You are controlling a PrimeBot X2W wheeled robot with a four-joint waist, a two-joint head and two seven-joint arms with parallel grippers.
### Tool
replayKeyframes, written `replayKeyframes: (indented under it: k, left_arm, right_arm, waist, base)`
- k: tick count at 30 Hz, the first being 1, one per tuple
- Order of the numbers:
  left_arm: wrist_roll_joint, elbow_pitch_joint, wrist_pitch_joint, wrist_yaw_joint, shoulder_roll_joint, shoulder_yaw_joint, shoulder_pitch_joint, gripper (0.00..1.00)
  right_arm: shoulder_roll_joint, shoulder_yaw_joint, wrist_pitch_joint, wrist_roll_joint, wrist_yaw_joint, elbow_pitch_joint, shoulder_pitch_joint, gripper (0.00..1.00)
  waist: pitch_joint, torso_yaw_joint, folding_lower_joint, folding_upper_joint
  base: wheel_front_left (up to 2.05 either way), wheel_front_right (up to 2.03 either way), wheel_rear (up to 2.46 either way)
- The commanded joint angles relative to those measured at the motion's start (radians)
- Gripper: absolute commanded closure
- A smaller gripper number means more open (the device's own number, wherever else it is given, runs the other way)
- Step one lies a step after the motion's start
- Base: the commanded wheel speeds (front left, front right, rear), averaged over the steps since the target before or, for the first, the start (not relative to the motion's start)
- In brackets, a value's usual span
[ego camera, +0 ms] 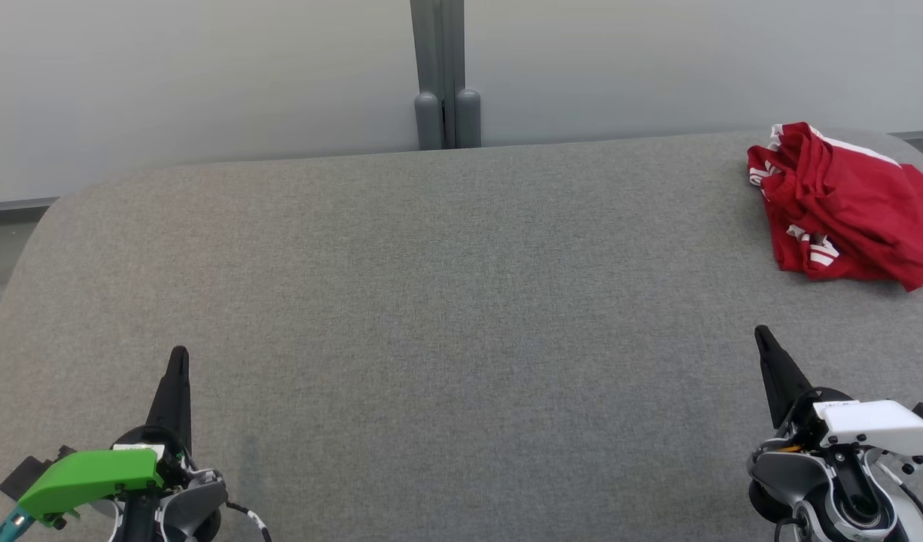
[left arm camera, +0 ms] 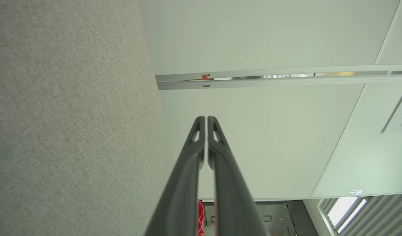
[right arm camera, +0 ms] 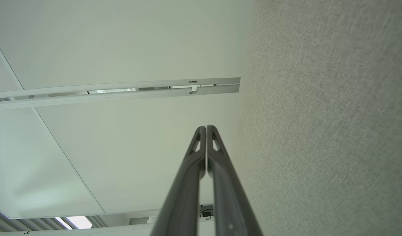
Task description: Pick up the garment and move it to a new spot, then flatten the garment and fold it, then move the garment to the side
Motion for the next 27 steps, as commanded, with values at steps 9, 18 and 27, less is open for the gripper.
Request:
replayKeyframes:
  k: [9, 18, 27]
  left_arm:
    - [-0.001, -0.002, 0.004, -0.004, 0.001, 0.002, -0.011, 1.00]
    - [-0.001, -0.002, 0.004, -0.004, 0.001, 0.002, -0.011, 1.00]
    - [-0.001, -0.002, 0.004, -0.004, 0.001, 0.002, -0.011, 1.00]
  right_arm:
    - [0.000, -0.003, 0.003, -0.003, 0.000, 0.002, -0.006, 1.00]
    - [0.000, -0.003, 0.003, -0.004, 0.000, 0.002, -0.006, 1.00]
    - [0.000, -0.003, 0.003, -0.004, 0.000, 0.002, -0.006, 1.00]
  waist:
    - [0.000, 0.000, 0.0000, 0.0000]
    - [0.000, 0.000, 0.0000, 0.0000]
    - [0.000, 0.000, 0.0000, 0.0000]
  base:
    - [0.00, 0.00, 0.00]
    - [0.00, 0.00, 0.00]
    - [0.00, 0.00, 0.00]
